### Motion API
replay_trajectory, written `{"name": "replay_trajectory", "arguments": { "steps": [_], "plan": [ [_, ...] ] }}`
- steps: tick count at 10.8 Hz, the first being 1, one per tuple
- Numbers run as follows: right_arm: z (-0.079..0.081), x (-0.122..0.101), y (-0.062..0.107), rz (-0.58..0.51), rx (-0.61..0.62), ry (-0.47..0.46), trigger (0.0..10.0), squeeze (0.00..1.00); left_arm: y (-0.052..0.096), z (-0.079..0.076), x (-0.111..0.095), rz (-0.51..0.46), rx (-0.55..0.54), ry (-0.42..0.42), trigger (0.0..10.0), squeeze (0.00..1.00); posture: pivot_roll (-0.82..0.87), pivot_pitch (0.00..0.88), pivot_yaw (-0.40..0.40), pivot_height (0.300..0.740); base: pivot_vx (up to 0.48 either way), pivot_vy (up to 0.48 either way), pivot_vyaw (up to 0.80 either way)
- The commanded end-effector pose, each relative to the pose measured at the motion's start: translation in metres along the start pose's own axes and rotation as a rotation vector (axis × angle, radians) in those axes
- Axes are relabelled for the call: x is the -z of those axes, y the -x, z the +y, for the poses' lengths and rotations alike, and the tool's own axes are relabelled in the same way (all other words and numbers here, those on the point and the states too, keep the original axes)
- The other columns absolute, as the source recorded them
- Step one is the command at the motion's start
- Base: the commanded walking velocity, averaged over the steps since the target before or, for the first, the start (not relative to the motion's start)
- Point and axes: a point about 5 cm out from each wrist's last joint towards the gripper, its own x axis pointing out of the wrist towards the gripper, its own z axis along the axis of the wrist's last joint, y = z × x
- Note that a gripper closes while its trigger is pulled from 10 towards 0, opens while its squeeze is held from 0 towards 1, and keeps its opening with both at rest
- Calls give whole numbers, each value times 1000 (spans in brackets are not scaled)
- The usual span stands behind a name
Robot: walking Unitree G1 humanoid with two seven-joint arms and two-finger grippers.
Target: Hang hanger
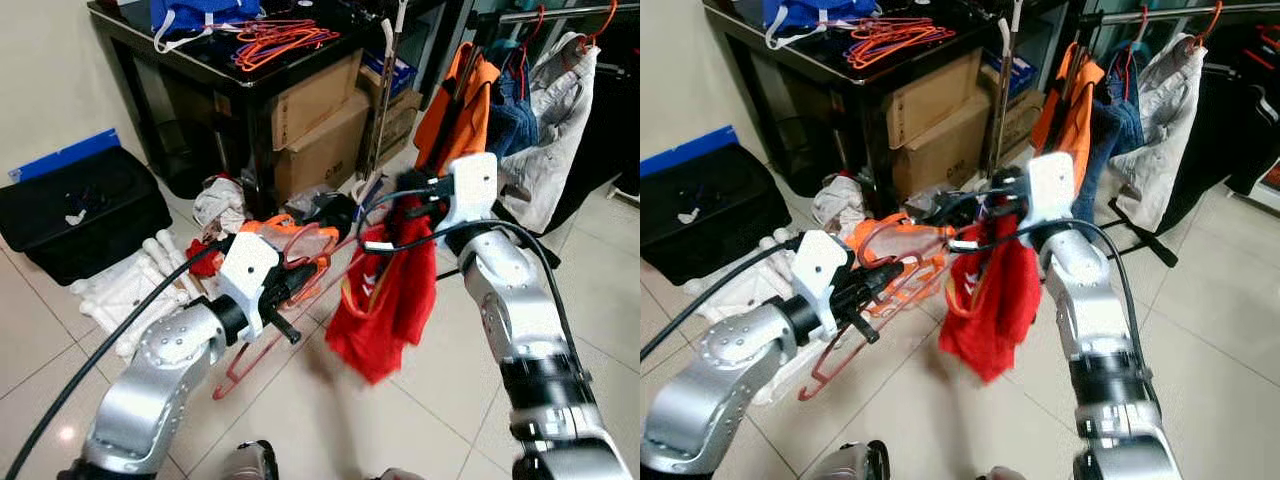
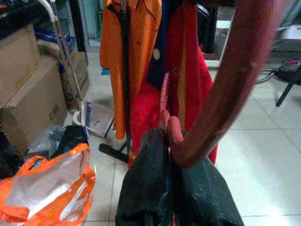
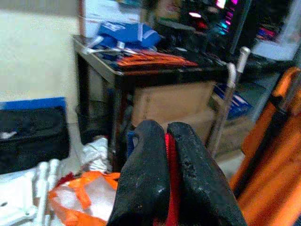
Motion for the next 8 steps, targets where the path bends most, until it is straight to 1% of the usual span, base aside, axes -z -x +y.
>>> {"name": "replay_trajectory", "arguments": {
  "steps": [1, 2, 3, 4, 5, 6, 7, 8],
  "plan": [
    [2, -10, 2, -36, -16, -3, 0, 612, -2, 2, -3, -13, -8, -19, 10000, 0, -100, 94, -32, 740, 0, 0, 0],
    [8, -12, 9, -32, -48, -5, 0, 612, -4, 4, -3, -18, -16, -19, 10000, 0, -107, 95, -25, 740, 0, 0, 0],
    [10, -10, 13, -20, -59, -2, 0, 616, -6, 3, -6, -30, -10, -16, 10000, 0, -109, 97, -22, 740, 0, 0, 0],
    [14, -1, 21, 18, -71, 6, 0, 612, -8, 1, -10, -48, 2, -21, 10000, 0, -113, 98, -19, 740, 0, 0, 0],
    [21, 15, 27, 78, -86, 51, 0, 612, -10, -1, -17, -83, 20, -10, 10000, 0, -125, 99, -11, 740, 0, 0, 0],
    [29, 23, 23, 115, -96, 59, 0, 612, -13, -4, -20, -96, 39, 2, 10000, 0, -138, 98, -5, 740, 0, 0, 0],
    [45, 27, 12, 136, -144, 82, 0, 616, -17, -8, -21, -101, 66, -1, 10000, 0, -137, 96, 1, 740, 0, 0, 0],
    [56, 20, 7, 105, -176, 89, 0, 612, -19, -10, -21, -103, 77, 1, 10000, 0, -142, 93, 5, 740, 0, 0, 0]
  ]
}}
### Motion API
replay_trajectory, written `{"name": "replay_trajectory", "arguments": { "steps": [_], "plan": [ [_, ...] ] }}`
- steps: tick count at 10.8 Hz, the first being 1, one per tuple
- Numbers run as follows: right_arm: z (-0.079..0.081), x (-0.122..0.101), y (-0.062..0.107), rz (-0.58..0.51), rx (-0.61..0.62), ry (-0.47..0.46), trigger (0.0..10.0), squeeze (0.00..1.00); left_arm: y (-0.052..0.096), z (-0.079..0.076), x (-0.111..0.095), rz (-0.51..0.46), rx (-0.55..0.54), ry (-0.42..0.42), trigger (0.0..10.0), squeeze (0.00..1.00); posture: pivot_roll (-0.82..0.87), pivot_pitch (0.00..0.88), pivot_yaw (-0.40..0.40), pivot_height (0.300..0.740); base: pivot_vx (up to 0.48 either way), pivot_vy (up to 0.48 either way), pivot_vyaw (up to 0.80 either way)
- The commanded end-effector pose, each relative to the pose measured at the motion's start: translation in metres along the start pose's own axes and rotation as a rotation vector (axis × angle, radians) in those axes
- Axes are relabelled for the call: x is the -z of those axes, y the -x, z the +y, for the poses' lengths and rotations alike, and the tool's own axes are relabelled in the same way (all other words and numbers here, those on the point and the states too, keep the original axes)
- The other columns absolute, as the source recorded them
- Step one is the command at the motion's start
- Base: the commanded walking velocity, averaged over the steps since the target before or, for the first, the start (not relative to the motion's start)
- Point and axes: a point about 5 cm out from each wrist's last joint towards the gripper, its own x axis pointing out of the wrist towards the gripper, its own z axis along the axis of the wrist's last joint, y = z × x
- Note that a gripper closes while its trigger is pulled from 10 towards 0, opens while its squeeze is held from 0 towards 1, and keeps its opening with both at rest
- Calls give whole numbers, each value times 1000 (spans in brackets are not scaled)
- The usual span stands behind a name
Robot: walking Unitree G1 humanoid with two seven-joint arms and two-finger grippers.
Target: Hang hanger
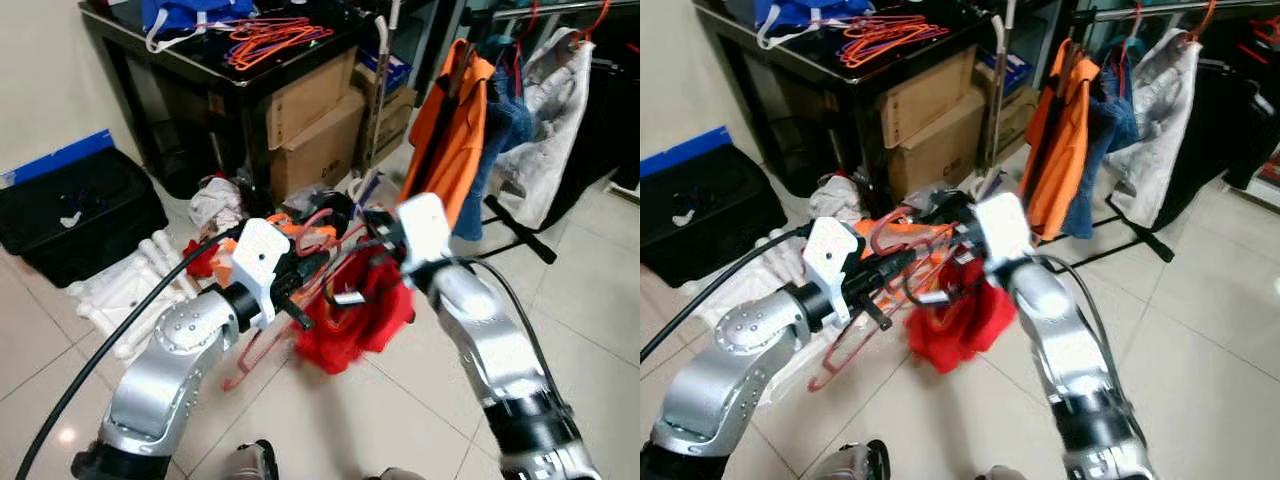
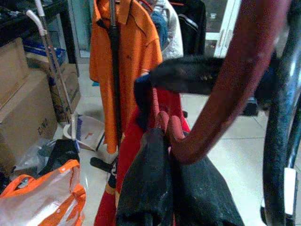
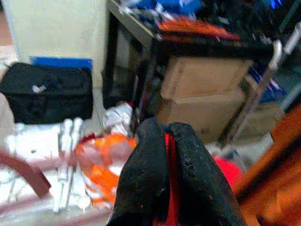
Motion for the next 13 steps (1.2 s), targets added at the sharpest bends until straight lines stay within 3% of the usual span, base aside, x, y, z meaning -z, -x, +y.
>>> {"name": "replay_trajectory", "arguments": {
  "steps": [1, 3, 4, 6, 7, 9, 11, 13],
  "plan": [
    [14, -17, -6, -71, -59, 18, 0, 612, -7, -6, -9, -44, 46, -1, 10000, 0, -146, 89, 8, 740, 0, 0, 0],
    [34, -40, -5, -159, -161, -28, 0, 612, -10, -9, -5, -31, 70, -10, 10000, 0, -145, 80, 9, 740, 0, 0, 0],
    [36, -48, 2, -181, -196, -64, 0, 612, -9, -10, -3, -25, 70, -14, 10000, 0, -143, 78, 9, 740, 0, 0, 0],
    [28, -57, 23, -189, -278, -132, 0, 612, -9, -3, 2, -15, 32, -15, 10000, 0, -142, 76, 7, 740, 0, 0, 0],
    [16, -65, 36, -191, -319, -218, 0, 604, -10, 2, 2, -27, -9, -38, 10000, 0, -147, 73, 8, 740, 0, 0, 0],
    [2, -74, 52, -197, -386, -270, 0, 596, -13, 5, -6, -89, -35, -51, 10000, 0, -156, 71, 10, 740, 0, 0, 0],
    [-4, -44, 47, -73, -296, -159, 0, 596, -17, 5, -18, -150, -42, -49, 10000, 0, -160, 74, 13, 740, 0, 0, 0],
    [22, -33, 41, -46, -351, -90, 0, 596, -19, 3, -23, -177, -31, -47, 10000, 0, -163, 79, 18, 740, 0, 0, 0]
  ]
}}
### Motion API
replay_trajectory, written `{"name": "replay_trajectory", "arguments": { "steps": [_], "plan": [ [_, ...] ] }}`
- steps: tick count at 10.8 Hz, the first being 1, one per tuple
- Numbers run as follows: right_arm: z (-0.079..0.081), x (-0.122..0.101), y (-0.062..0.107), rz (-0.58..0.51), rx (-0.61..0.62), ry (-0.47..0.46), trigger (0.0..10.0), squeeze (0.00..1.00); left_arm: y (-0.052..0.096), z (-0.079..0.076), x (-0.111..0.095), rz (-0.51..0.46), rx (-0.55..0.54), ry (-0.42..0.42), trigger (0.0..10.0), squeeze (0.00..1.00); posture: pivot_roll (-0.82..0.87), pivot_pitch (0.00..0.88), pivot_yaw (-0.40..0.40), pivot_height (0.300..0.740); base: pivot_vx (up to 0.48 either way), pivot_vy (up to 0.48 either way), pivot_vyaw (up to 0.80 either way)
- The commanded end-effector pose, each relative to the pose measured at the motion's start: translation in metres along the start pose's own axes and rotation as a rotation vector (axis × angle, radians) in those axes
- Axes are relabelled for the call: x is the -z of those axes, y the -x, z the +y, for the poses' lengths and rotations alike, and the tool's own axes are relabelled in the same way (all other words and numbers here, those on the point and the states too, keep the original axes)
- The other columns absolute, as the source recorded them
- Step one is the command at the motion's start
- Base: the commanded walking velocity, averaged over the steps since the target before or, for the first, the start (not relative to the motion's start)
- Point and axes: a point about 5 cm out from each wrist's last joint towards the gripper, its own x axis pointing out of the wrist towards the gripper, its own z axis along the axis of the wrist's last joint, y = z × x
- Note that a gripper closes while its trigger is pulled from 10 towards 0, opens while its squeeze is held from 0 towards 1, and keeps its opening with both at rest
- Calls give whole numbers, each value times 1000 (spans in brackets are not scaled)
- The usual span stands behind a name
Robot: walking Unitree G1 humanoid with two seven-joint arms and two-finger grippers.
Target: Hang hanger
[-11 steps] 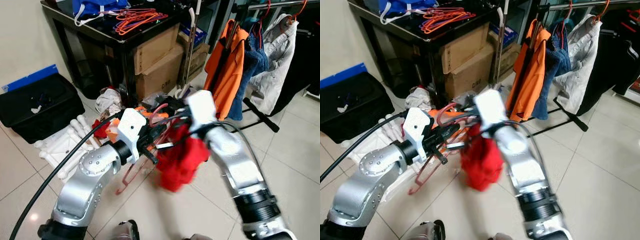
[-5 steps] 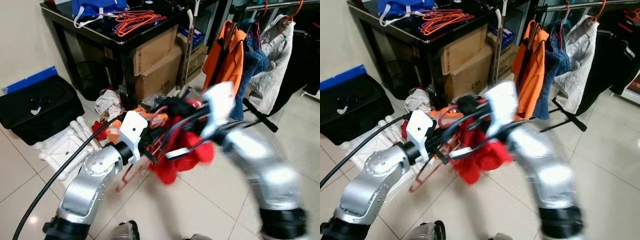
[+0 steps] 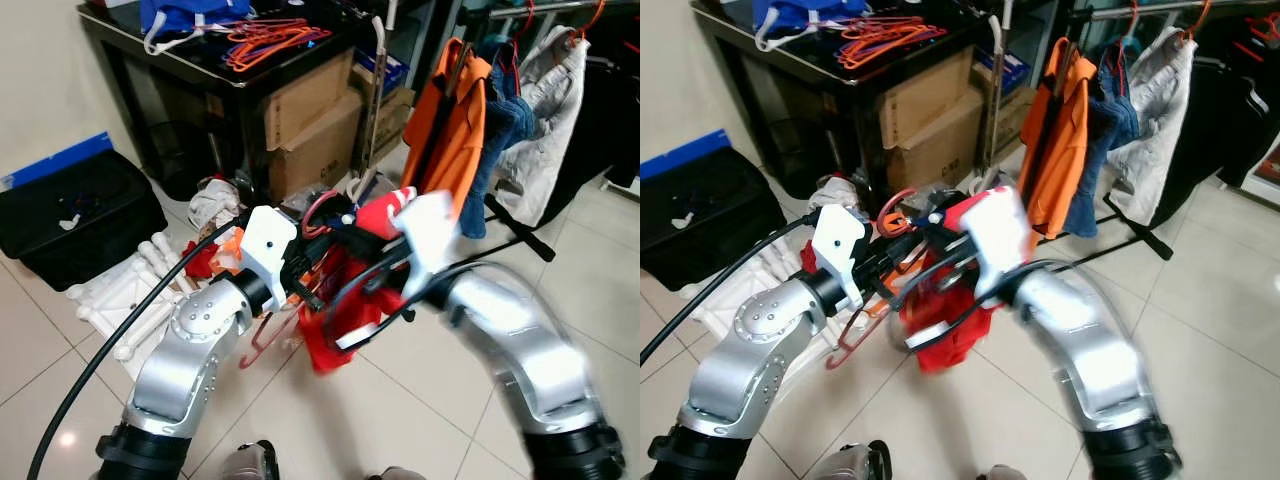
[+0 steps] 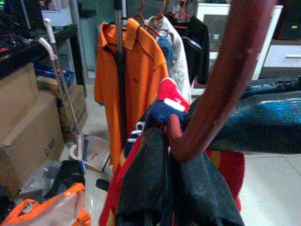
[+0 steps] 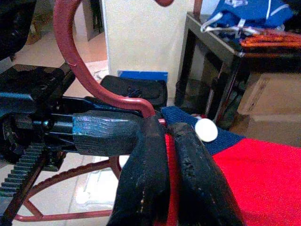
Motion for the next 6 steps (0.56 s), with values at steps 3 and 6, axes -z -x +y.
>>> {"name": "replay_trajectory", "arguments": {
  "steps": [3, 6],
  "plan": [
    [32, 7, -1, -6, -191, 63, 0, 596, -7, 2, -26, -129, -7, -21, 10000, 0, -153, 84, 15, 740, 0, 0, 0],
    [35, -3, 19, -58, -286, -36, 0, 616, -6, 3, -21, -114, -23, -16, 10000, 0, -156, 94, 12, 740, 0, 0, 0]
  ]
}}
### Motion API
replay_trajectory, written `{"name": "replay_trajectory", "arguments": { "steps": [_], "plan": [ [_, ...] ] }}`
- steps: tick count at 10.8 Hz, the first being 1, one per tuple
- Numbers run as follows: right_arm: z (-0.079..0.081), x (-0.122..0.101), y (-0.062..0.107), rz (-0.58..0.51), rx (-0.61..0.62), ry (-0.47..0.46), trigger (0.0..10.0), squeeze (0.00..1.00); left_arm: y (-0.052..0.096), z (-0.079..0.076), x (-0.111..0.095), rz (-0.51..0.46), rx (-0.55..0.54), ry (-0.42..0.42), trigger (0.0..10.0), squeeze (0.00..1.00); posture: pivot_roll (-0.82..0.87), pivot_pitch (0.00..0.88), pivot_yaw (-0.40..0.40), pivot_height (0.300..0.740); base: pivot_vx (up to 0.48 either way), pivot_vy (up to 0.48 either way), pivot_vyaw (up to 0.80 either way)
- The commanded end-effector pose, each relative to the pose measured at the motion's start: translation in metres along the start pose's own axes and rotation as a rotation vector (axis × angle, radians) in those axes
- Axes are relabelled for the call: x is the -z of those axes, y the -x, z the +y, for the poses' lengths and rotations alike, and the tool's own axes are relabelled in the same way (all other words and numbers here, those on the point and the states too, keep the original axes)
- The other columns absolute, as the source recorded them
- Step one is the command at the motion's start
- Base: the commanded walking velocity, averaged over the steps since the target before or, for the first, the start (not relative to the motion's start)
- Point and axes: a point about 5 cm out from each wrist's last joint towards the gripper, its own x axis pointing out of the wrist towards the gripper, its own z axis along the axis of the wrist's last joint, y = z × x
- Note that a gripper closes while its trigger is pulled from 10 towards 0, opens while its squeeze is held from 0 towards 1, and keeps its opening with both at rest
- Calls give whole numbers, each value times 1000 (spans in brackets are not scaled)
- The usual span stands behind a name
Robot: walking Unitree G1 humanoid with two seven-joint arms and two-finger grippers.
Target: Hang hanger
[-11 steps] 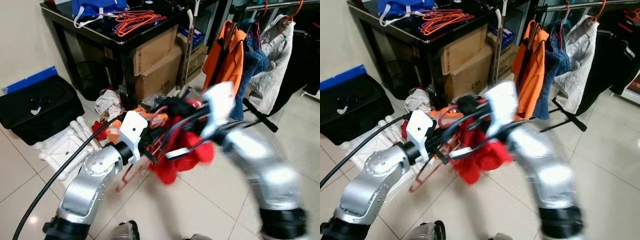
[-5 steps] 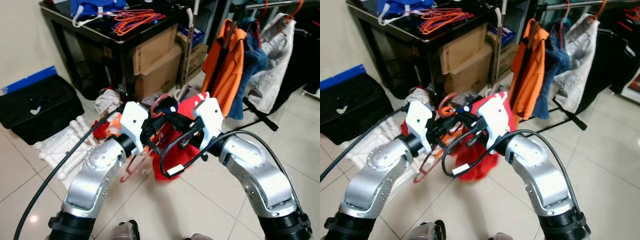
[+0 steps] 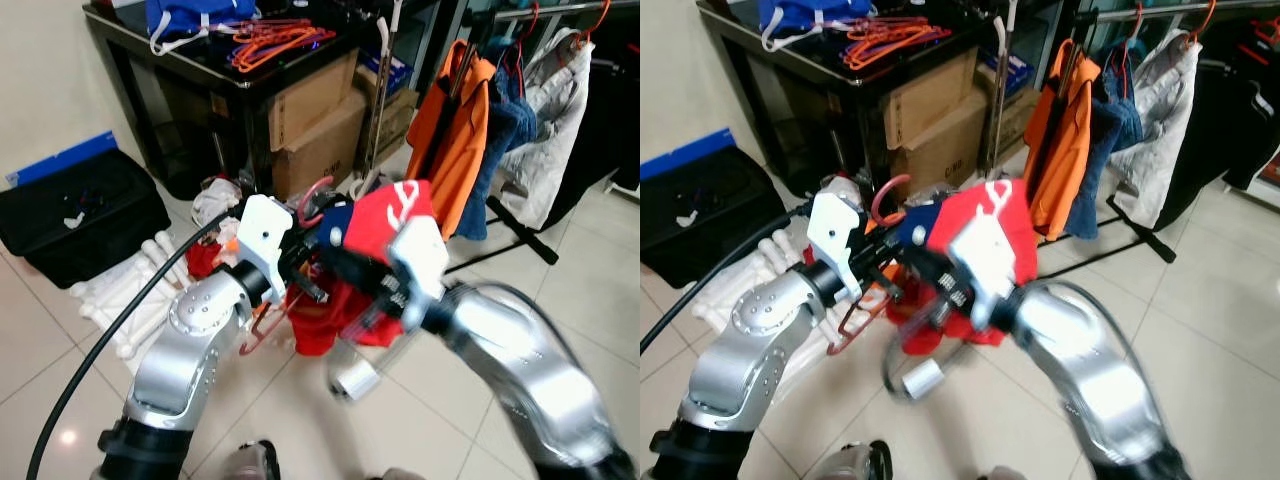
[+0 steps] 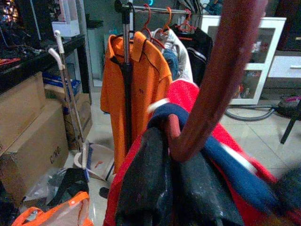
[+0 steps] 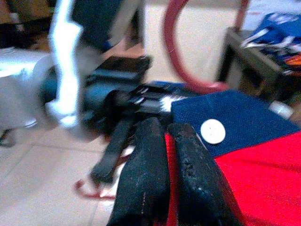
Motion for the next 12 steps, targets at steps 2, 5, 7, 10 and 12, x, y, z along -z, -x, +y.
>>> {"name": "replay_trajectory", "arguments": {
  "steps": [2, 5, 7, 10, 12],
  "plan": [
    [-3, 27, -15, 85, 35, 44, 2471, 580, -10, -2, -18, -95, -2, -18, 10000, 0, -160, 96, 18, 740, 0, 0, 0],
    [-15, 8, -20, -32, 115, 10, 0, 616, -9, 0, -18, -90, 6, -30, 10000, 0, -157, 96, 27, 740, 0, 0, 0],
    [-24, -4, -19, -94, 168, 16, 0, 627, -9, -1, -16, -82, 12, -30, 10000, 0, -154, 97, 28, 740, 0, 0, 0],
    [-53, -39, -8, -210, 268, 29, 0, 635, -9, 0, -14, -75, 14, -33, 10000, 0, -157, 94, 28, 740, 0, 0, 0],
    [-53, -34, -6, -193, 270, 53, 0, 624, -9, 0, -15, -80, 12, -34, 10000, 0, -153, 93, 24, 740, 0, 0, 0]
  ]
}}
